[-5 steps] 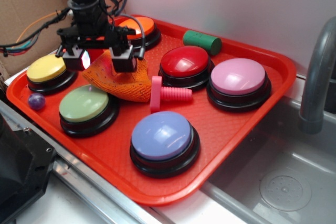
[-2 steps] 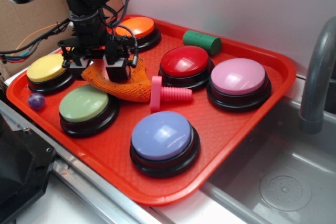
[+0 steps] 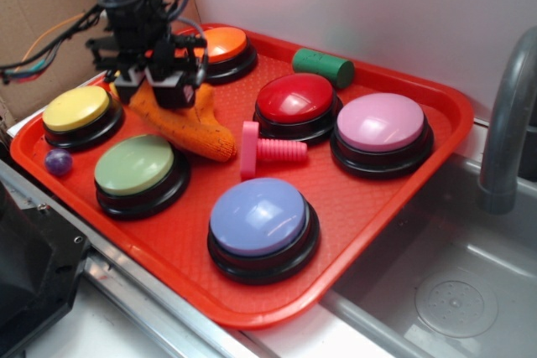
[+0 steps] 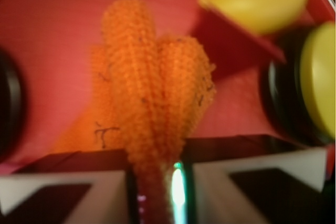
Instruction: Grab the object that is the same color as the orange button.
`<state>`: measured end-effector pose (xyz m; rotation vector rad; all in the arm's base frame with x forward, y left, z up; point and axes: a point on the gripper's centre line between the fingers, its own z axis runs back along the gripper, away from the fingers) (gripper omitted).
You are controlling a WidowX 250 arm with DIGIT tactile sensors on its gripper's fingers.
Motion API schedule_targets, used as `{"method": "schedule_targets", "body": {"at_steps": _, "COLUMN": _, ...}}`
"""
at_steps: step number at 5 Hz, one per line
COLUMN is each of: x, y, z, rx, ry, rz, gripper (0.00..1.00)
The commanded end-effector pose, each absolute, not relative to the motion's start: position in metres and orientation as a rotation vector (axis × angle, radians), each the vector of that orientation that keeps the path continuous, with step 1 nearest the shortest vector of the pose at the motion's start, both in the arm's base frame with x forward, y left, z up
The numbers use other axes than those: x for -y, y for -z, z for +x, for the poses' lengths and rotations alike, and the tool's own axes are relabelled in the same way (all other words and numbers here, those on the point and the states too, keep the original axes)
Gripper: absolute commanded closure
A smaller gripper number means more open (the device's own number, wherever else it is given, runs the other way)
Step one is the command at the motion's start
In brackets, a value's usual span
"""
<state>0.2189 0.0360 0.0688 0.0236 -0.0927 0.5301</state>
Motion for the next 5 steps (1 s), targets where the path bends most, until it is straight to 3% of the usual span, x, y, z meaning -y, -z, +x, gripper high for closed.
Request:
{"method": "schedule_targets", "body": {"at_steps": 1, "x": 0.000, "y": -0.139, "z": 0.224, "rx": 0.163, "ry": -0.120, "rz": -0.023, "gripper": 1.00}}
{"method": "schedule_targets", "body": {"at_steps": 3, "x": 0.041, "y": -0.161, "z": 0.200, "rx": 0.145, "ry": 0.065, "rz": -0.100, "gripper": 1.00}}
{"method": "schedule_targets", "body": {"at_steps": 4, "x": 0.035, "y": -0.155, "z": 0.200, "rx": 0.121, "ry": 0.029, "rz": -0.143, "gripper": 1.00}}
{"method": "schedule_targets", "body": {"at_steps": 5, "x": 0.024, "y": -0.156, "z": 0.203, "rx": 0.103, "ry": -0.059, "rz": -0.115, "gripper": 0.85}}
